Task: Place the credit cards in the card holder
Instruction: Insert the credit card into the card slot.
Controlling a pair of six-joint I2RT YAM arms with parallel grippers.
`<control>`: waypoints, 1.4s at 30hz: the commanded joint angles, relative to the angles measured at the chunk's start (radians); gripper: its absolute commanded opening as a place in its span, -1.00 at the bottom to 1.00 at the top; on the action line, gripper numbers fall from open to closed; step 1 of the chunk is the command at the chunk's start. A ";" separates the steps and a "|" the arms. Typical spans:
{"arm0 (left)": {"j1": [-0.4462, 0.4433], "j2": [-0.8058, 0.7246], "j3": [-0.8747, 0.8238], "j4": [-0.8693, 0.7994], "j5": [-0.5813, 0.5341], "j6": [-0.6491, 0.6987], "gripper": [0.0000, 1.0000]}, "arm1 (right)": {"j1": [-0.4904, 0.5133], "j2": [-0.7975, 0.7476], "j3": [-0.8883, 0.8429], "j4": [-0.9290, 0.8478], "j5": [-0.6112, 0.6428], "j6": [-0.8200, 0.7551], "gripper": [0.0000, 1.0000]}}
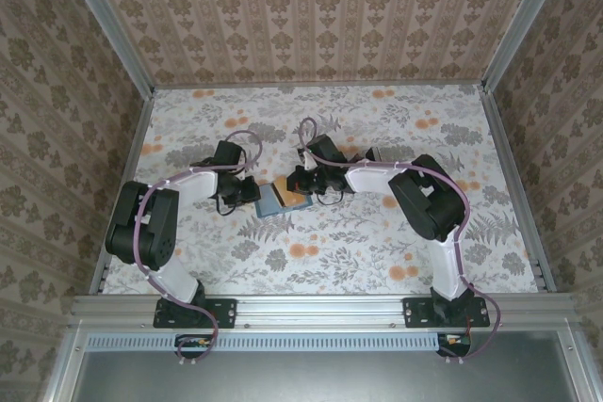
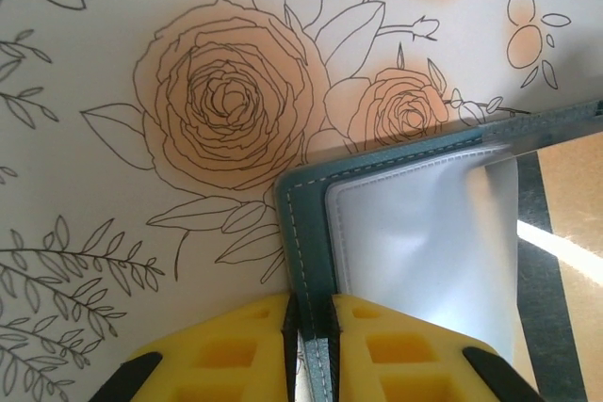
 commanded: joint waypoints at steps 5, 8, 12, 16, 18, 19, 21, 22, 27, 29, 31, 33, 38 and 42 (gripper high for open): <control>-0.032 0.015 -0.033 -0.030 0.043 -0.024 -0.64 | 0.032 0.045 -0.015 0.007 0.064 0.010 -0.98; -0.033 0.015 -0.030 -0.030 0.041 -0.023 -0.65 | 0.035 0.047 -0.017 0.012 0.065 0.013 -0.98; -0.034 0.016 -0.030 -0.029 0.041 -0.021 -0.65 | 0.050 0.039 -0.019 -0.008 0.078 0.008 -0.98; -0.035 0.024 -0.031 -0.023 0.044 -0.023 -0.66 | 0.073 0.039 -0.022 -0.021 0.096 0.008 -0.98; -0.037 0.024 -0.031 -0.018 0.044 -0.024 -0.66 | 0.084 0.047 -0.024 -0.006 0.100 0.023 -0.98; -0.036 0.024 -0.033 -0.018 0.044 -0.024 -0.66 | 0.088 0.046 -0.029 0.007 0.106 0.030 -0.99; -0.039 0.021 -0.033 -0.019 0.044 -0.024 -0.67 | 0.090 0.043 -0.045 0.040 0.125 0.055 -0.99; -0.038 0.019 -0.034 -0.020 0.043 -0.024 -0.67 | 0.088 0.043 -0.050 0.050 0.130 0.060 -0.99; -0.039 0.009 -0.043 -0.018 0.038 -0.024 -0.68 | 0.081 0.044 -0.087 0.134 0.147 0.116 -1.00; -0.038 0.009 -0.044 -0.014 0.040 -0.025 -0.69 | 0.081 0.044 -0.101 0.170 0.155 0.137 -1.00; -0.039 0.007 -0.047 -0.012 0.040 -0.026 -0.69 | 0.081 0.046 -0.113 0.200 0.162 0.156 -1.00; -0.039 0.007 -0.050 -0.009 0.040 -0.026 -0.70 | 0.081 0.047 -0.121 0.216 0.169 0.165 -1.00; -0.039 0.004 -0.055 -0.009 0.038 -0.025 -0.71 | 0.082 0.057 -0.118 0.217 0.169 0.166 -1.00; -0.038 0.006 -0.054 -0.006 0.041 -0.026 -0.71 | 0.098 0.060 -0.106 0.205 0.171 0.160 -1.00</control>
